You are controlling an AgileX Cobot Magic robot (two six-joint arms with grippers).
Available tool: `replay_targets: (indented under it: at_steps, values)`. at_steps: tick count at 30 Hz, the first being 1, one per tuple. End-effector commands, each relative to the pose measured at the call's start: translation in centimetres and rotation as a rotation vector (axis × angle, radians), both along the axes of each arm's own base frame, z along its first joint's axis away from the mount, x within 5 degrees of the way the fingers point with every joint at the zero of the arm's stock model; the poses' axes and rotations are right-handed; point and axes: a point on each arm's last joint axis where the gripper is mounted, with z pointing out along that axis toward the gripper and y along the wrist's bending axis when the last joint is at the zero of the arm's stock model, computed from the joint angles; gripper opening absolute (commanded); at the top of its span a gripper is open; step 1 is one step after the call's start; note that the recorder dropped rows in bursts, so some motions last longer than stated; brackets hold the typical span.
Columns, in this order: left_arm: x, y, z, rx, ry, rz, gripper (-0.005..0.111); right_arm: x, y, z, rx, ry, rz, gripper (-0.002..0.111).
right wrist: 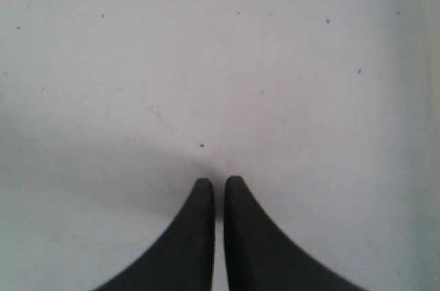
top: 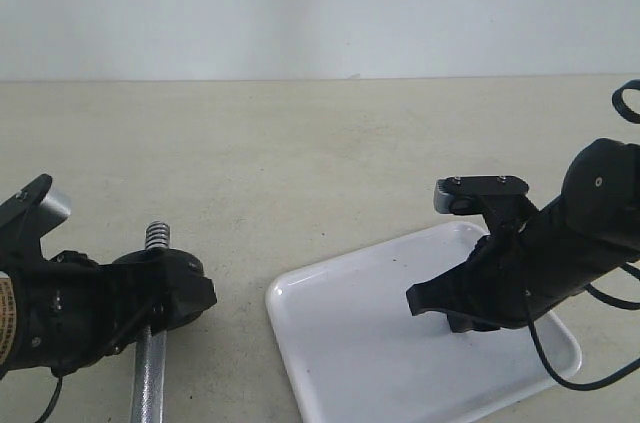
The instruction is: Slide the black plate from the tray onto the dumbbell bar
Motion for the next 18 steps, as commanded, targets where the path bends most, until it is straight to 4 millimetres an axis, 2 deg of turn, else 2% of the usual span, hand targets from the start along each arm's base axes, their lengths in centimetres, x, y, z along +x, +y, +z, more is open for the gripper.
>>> replay_targets:
  at_steps: [1, 18]
  values:
    - [0.08, 0.04, 0.11, 0.011, -0.005, 0.001, 0.075, -0.05, -0.05, 0.22, 0.001, -0.011, 0.004, 0.003]
    - [0.08, 0.08, 0.08, 0.016, -0.005, 0.002, 0.075, -0.05, -0.05, 0.22, 0.0, -0.011, 0.006, 0.003]
